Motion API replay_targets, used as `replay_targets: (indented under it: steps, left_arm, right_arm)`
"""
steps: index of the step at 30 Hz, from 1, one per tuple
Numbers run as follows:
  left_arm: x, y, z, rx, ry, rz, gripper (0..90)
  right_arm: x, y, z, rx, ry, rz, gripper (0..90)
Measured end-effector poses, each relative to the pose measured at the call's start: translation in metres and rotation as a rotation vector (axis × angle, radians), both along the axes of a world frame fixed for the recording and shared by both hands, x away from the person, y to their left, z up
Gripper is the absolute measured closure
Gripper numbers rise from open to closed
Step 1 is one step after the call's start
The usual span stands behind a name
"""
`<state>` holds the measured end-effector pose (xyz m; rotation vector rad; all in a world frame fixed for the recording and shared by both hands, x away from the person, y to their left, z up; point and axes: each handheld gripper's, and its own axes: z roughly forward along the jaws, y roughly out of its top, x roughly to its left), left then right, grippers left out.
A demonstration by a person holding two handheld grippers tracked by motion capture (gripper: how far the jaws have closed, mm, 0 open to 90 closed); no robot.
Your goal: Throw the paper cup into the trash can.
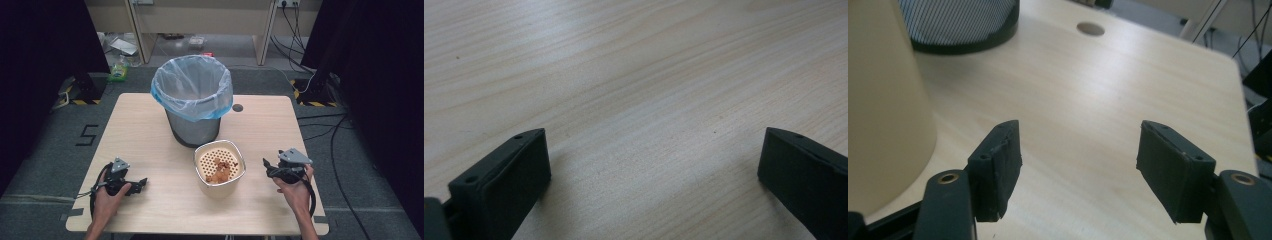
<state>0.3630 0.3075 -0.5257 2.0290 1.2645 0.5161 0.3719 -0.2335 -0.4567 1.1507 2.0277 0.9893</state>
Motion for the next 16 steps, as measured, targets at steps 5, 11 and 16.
replay_targets:
  steps: [5, 11, 16]
  left_arm:
    - [0.000, 0.000, 0.000, -0.001, 0.000, -0.001, 0.0]
    - [0.000, 0.000, 0.000, -0.001, 0.000, -0.001, 0.0]
    - [0.000, 0.000, 0.000, -0.001, 0.000, -0.001, 0.0]
  right_arm:
    - [-0.005, 0.002, -0.016, -0.012, 0.061, 0.012, 32.9]
    - [-0.010, 0.006, -0.032, -0.028, 0.121, 0.029, 32.5]
    - [-0.011, 0.008, -0.038, -0.039, 0.149, 0.032, 31.9]
